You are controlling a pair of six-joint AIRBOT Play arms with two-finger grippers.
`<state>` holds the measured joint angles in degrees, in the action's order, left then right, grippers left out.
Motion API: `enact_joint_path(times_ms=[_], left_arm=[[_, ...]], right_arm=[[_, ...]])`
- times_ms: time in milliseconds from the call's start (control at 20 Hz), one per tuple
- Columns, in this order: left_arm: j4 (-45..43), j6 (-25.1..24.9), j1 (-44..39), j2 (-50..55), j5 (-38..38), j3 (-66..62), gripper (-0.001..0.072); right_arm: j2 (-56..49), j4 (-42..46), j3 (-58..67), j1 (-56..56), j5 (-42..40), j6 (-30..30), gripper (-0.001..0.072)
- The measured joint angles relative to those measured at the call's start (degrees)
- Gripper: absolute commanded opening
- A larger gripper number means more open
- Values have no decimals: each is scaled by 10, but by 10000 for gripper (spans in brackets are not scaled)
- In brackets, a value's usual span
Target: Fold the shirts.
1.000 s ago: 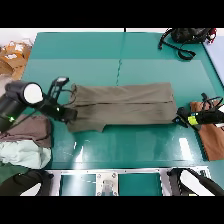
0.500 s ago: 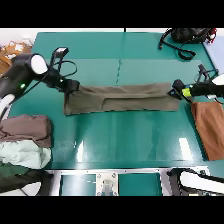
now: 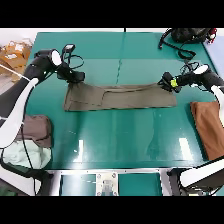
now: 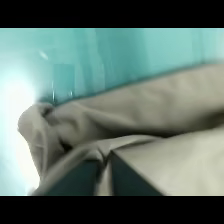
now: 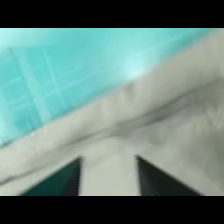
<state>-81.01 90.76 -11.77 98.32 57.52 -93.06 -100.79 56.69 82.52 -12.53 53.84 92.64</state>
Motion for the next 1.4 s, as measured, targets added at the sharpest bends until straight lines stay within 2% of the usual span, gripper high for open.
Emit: enact_joint_path(times_ms=[200,250,300,650,700,750,800,850,950,1000,1050,1100,1150,1400], left_arm=[[1,29,32,13,-28,-37,671],[3,35,40,14,-24,-48,671],[3,39,47,16,-14,-57,671],[4,47,61,17,60,-83,667],[5,47,61,17,64,-84,516],[10,47,60,17,68,-84,316],[17,47,61,17,71,-85,197],[24,47,61,17,73,-85,172],[45,36,61,17,76,-85,171],[60,29,61,17,76,-85,170],[75,23,61,17,76,-85,153],[92,17,60,17,76,-85,18],[106,11,58,17,76,-85,19],[148,-7,18,17,64,-85,19]], right_arm=[[-22,-4,62,-22,22,-21,442],[-24,-6,74,-31,40,-31,521],[-26,-5,84,-44,61,-41,546],[-55,-5,105,-144,195,-126,547],[-65,-5,105,-151,212,-140,547],[-75,-6,106,-156,224,-153,547],[-87,-7,106,-158,236,-167,547],[-99,-15,107,-159,246,-179,546],[-120,-41,108,-156,261,-202,546],[-131,-55,109,-152,266,-212,525],[-141,-62,109,-149,266,-220,311],[-151,-68,111,-145,264,-226,83],[-161,-78,113,-141,266,-231,17],[-166,-71,155,-132,279,-245,16]])
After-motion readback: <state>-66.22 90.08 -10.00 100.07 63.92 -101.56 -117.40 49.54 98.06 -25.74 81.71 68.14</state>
